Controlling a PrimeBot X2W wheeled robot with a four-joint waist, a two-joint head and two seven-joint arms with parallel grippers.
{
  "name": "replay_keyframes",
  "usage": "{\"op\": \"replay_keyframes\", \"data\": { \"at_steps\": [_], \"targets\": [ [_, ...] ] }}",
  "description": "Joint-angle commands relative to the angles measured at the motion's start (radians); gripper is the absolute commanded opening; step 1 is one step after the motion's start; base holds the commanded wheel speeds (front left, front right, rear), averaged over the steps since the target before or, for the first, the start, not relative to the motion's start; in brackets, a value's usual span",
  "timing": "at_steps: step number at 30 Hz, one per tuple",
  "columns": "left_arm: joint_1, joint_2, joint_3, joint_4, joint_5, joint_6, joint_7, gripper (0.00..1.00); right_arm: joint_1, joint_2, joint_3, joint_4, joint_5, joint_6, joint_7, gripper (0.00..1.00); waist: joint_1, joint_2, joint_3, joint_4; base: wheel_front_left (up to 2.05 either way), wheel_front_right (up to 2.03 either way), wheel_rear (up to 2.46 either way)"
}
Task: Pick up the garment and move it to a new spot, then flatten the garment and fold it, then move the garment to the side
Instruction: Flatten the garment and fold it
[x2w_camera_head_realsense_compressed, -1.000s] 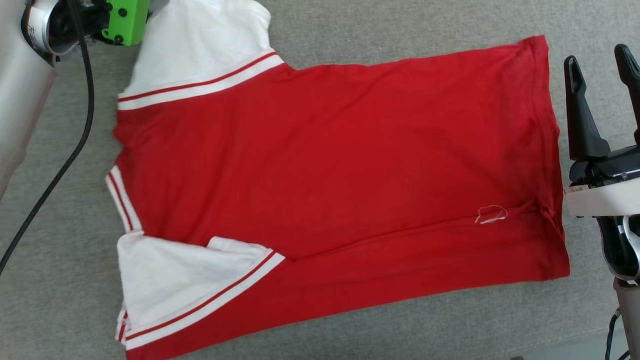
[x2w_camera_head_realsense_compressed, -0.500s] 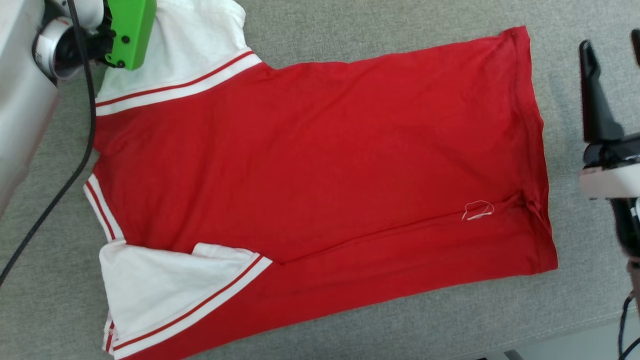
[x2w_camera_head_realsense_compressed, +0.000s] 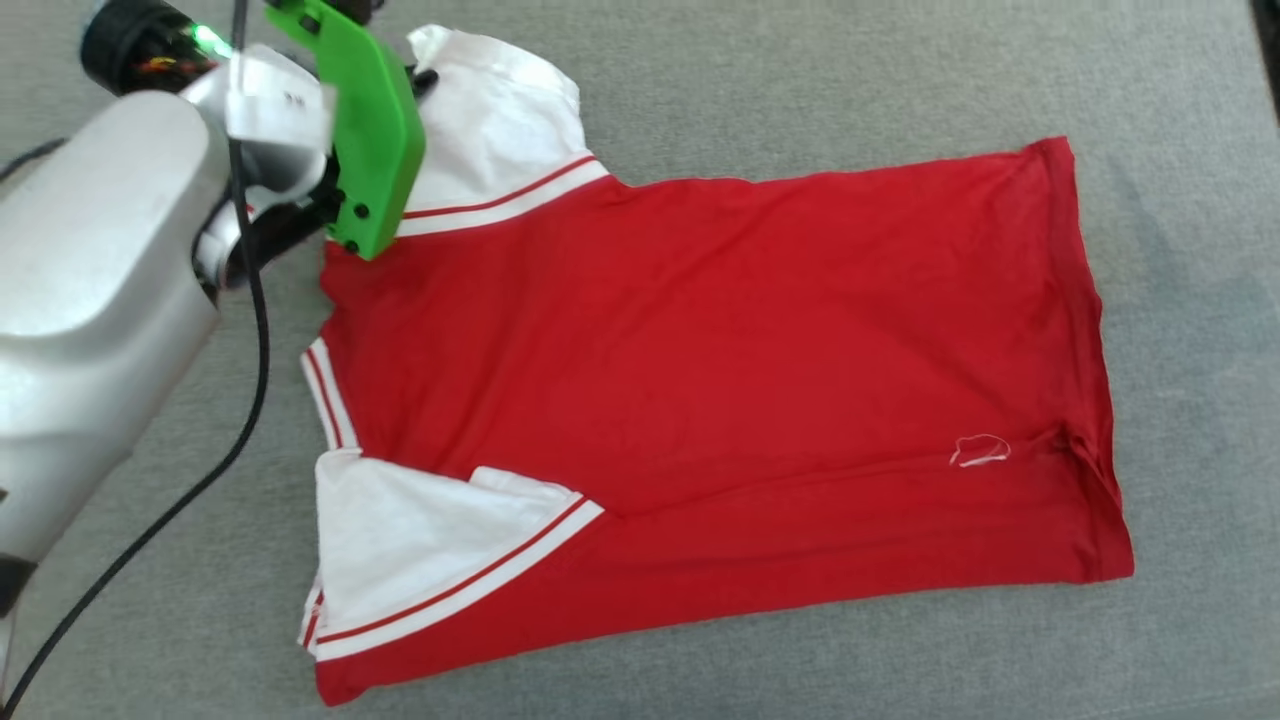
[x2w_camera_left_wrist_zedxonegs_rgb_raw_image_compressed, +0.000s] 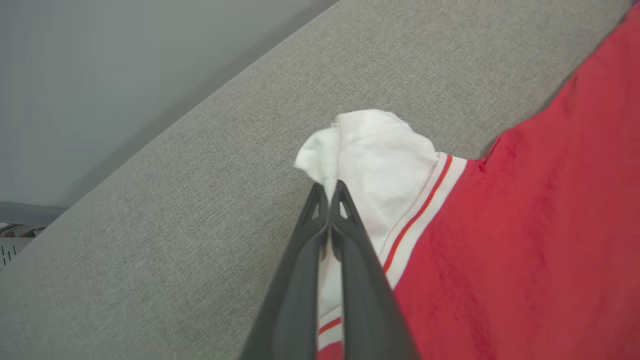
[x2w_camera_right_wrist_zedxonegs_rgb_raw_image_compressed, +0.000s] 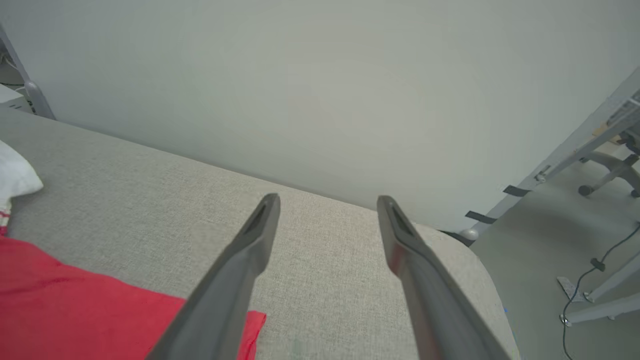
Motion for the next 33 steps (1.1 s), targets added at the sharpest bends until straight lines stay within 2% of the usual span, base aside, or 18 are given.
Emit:
{"op": "replay_keyframes", "data": {
  "at_steps": [1, 7, 11, 15, 21, 26, 27, 28, 33],
  "targets": [
    [0.025, 0.004, -0.005, -0.02, 0.019, -0.002, -0.02, 0.0, -0.025, -0.025, 0.035, 0.028, 0.047, -0.001, 0.083, 1.0, 0.0, 0.0, -0.048, 0.054, 0.0, 0.0, 0.0],
    [0.059, 0.011, -0.013, -0.11, 0.044, 0.023, -0.063, 0.0, -0.087, -0.116, 0.173, 0.117, 0.223, -0.001, 0.426, 1.0, 0.0, 0.0, -0.036, 0.085, 0.0, 0.0, 0.0],
    [0.057, 0.014, -0.014, -0.159, 0.058, 0.041, -0.071, 0.0, -0.125, -0.129, 0.232, 0.17, 0.291, -0.001, 0.555, 1.0, 0.0, 0.0, -0.005, 0.106, 0.0, 0.0, 0.0],
    [0.042, 0.013, -0.009, -0.192, 0.07, 0.052, -0.077, 0.0, -0.17, -0.097, 0.268, 0.243, 0.294, -0.001, 0.579, 1.0, 0.0, 0.0, 0.034, 0.125, 0.0, 0.0, 0.0],
    [0.02, 0.011, -0.005, -0.211, 0.082, 0.057, -0.084, 0.0, -0.195, -0.024, 0.318, 0.372, 0.283, -0.001, 0.509, 1.0, 0.0, 0.0, 0.087, 0.145, 0.0, 0.0, 0.0],
    [0.023, 0.01, -0.01, -0.196, 0.083, 0.055, -0.092, 0.0, -0.167, -0.018, 0.407, 0.438, 0.322, -0.001, 0.522, 1.0, 0.0, 0.0, 0.088, 0.143, 0.0, 0.0, 0.0],
    [0.027, 0.011, -0.011, -0.191, 0.081, 0.054, -0.095, 0.0, -0.169, -0.022, 0.413, 0.442, 0.326, -0.001, 0.495, 0.12, 0.0, 0.0, 0.081, 0.14, 0.0, 0.0, 0.0],
    [0.03, 0.011, -0.011, -0.186, 0.08, 0.054, -0.099, 0.0, -0.171, -0.025, 0.418, 0.446, 0.33, -0.001, 0.474, 0.0, 0.0, 0.0, 0.075, 0.137, 0.0, 0.0, 0.0],
    [0.065, 0.021, -0.007, -0.161, 0.068, 0.055, -0.135, 0.0, -0.189, -0.046, 0.438, 0.446, 0.331, -0.001, 0.309, 0.0, 0.0, 0.0, 0.011, 0.12, 0.0, 0.0, 0.0]
  ]
}}
